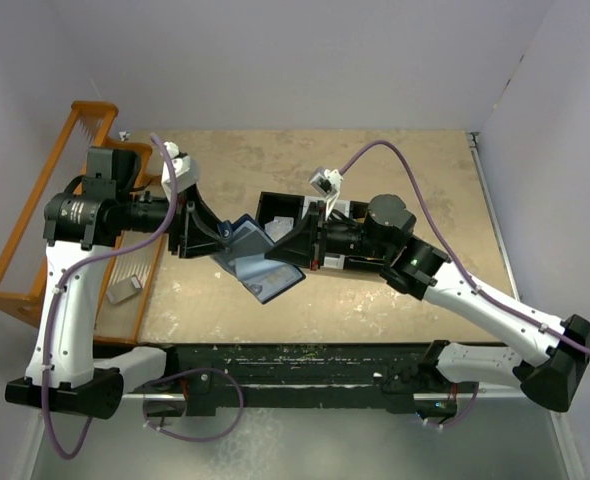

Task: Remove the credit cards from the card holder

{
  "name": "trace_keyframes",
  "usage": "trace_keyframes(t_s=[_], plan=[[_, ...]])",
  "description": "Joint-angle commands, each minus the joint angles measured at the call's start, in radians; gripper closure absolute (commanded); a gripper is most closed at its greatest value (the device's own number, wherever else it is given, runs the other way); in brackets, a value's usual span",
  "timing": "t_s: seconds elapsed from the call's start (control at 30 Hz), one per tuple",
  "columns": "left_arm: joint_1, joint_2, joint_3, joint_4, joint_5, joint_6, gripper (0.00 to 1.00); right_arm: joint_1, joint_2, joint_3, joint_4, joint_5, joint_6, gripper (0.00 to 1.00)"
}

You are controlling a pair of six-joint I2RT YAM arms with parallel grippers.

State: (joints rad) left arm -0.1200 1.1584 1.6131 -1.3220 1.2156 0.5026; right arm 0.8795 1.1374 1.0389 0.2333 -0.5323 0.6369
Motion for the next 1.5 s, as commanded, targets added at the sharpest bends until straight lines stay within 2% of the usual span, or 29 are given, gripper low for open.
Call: trace_keyframes(t_s=[0.0, 0.23, 0.43, 0.57, 0.7, 0.73, 0.77, 0.87, 0.93, 0.97, 1.07, 1.2, 1.3, 1.47], plan=[[-0.001, 0.012, 0.024, 0.064, 0.133, -0.118, 0.56, -0.002, -0.002, 0.06, 0.1, -0.04, 0.006, 1.0], [0.0, 0.02, 0.007, 0.204, 0.285, -0.342, 0.7, -0.002, -0.008, 0.05, 0.099, -0.05, 0.006, 1.0], [0.002, -0.027, -0.091, 0.442, 0.347, -0.587, 0.84, -0.002, -0.016, 0.046, 0.086, -0.059, 0.006, 1.0], [0.002, -0.054, -0.15, 0.53, 0.341, -0.662, 0.99, -0.002, -0.022, 0.04, 0.097, -0.059, 0.006, 1.0], [0.003, -0.043, -0.162, 0.559, 0.355, -0.721, 1.0, -0.002, -0.027, 0.03, 0.105, -0.067, 0.003, 1.0], [0.003, -0.041, -0.159, 0.56, 0.358, -0.726, 1.0, -0.002, -0.029, 0.027, 0.108, -0.076, 0.003, 0.98], [0.003, -0.039, -0.158, 0.561, 0.358, -0.733, 1.0, -0.002, -0.032, 0.021, 0.116, -0.082, 0.007, 0.91], [0.003, -0.04, -0.155, 0.58, 0.361, -0.758, 1.0, -0.003, -0.05, 0.014, 0.126, -0.09, 0.0, 0.6], [0.005, -0.043, -0.148, 0.583, 0.35, -0.76, 1.0, -0.004, -0.068, 0.016, 0.104, -0.071, -0.018, 0.45], [0.005, -0.044, -0.146, 0.583, 0.343, -0.76, 1.0, -0.004, -0.074, 0.017, 0.091, -0.061, -0.029, 0.41], [0.006, -0.047, -0.126, 0.544, 0.292, -0.714, 1.0, -0.009, -0.09, 0.033, 0.038, -0.031, -0.059, 0.31], [0.006, -0.016, -0.023, 0.309, 0.171, -0.455, 1.0, -0.014, -0.095, 0.063, -0.008, 0.014, -0.077, 0.22], [0.006, -0.006, 0.025, 0.217, 0.08, -0.334, 1.0, -0.016, -0.063, 0.096, -0.018, 0.022, -0.073, 0.18], [0.006, -0.019, 0.033, 0.186, 0.05, -0.275, 1.0, -0.016, 0.045, 0.179, -0.011, -0.001, -0.055, 0.1]])
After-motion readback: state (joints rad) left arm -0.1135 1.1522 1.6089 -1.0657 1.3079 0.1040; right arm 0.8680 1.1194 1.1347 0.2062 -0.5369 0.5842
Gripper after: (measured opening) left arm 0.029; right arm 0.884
